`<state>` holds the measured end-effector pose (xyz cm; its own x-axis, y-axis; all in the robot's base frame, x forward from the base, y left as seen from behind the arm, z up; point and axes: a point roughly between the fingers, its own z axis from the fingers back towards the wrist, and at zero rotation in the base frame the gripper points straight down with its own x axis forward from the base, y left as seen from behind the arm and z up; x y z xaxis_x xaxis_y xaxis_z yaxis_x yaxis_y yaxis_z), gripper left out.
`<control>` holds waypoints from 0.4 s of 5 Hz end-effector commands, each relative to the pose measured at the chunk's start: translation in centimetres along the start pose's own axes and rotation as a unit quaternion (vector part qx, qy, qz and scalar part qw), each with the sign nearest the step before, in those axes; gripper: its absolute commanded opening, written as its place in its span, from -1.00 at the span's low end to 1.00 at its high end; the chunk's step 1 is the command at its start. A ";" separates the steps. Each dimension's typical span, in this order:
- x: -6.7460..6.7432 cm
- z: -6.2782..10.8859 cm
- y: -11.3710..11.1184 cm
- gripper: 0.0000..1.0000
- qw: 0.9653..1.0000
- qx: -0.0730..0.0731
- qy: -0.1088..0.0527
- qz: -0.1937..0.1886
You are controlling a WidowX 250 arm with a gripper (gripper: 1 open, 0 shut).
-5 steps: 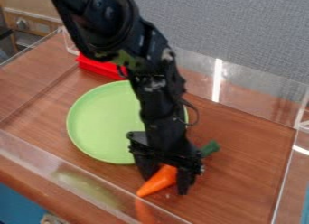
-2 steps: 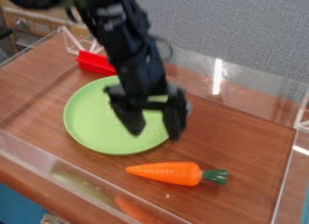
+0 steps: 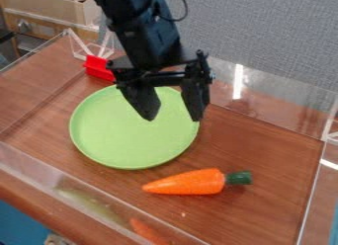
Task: Put the carrot on the right side
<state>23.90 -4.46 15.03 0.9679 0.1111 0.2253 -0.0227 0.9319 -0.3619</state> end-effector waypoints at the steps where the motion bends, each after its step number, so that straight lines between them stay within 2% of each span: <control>1: -0.4 -0.1 0.6 1.00 1.000 0.005 -0.015 0.019; 2: -0.8 -0.5 0.6 1.00 1.000 0.008 -0.015 0.023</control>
<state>23.15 -4.28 13.22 0.9675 0.1594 0.1964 -0.0802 0.9298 -0.3593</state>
